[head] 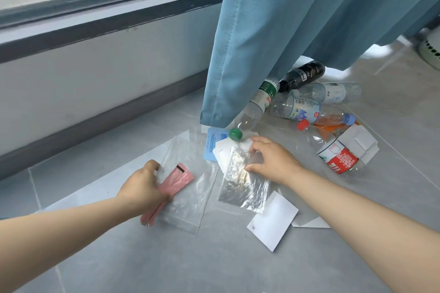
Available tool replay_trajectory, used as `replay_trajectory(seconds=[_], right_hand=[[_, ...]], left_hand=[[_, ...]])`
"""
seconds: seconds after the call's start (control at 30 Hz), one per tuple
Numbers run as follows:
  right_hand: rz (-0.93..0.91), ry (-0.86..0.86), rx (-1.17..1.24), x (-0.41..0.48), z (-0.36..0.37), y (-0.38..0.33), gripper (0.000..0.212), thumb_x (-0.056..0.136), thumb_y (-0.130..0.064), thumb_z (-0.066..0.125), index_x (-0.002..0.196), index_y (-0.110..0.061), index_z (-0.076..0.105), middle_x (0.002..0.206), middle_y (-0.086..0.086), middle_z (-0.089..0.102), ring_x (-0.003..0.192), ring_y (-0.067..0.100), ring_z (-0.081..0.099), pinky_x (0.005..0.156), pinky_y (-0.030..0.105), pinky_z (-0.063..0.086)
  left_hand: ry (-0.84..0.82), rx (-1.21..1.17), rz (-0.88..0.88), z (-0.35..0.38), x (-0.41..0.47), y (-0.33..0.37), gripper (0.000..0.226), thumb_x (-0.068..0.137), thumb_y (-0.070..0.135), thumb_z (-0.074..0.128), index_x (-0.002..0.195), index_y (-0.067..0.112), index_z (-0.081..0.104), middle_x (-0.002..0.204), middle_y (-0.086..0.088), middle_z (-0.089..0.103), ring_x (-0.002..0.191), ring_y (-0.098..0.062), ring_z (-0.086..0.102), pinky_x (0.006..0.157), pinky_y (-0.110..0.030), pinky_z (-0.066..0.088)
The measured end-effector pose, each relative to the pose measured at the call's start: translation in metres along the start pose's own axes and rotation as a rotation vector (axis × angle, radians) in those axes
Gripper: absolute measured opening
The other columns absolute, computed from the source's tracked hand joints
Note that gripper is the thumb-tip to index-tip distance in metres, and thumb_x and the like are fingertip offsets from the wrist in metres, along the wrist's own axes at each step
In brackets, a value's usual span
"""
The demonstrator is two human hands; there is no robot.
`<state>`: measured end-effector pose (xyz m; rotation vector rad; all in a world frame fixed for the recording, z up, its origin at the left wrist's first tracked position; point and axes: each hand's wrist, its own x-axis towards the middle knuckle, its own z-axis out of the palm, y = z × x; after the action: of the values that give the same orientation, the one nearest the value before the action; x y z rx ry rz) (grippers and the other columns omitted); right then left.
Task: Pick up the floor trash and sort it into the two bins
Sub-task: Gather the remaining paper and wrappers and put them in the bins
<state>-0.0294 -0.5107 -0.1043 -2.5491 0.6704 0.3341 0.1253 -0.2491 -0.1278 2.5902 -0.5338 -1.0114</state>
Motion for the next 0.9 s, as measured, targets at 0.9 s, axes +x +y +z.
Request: replay_trajectory(seconds=[0.9], right_hand=[[0.178, -0.076, -0.053, -0.020, 0.040, -0.070, 0.063, 0.074, -0.039, 0.075, 0.120, -0.010, 0.044, 0.124, 0.009, 0.043, 0.113, 0.030, 0.049, 0.089, 0.030, 0.041]], left_hand=[[-0.045, -0.127, -0.023, -0.005, -0.018, -0.013, 0.067, 0.067, 0.023, 0.078, 0.122, 0.016, 0.040, 0.088, -0.004, 0.062, 0.076, -0.018, 0.061, 0.061, -0.030, 0.049]])
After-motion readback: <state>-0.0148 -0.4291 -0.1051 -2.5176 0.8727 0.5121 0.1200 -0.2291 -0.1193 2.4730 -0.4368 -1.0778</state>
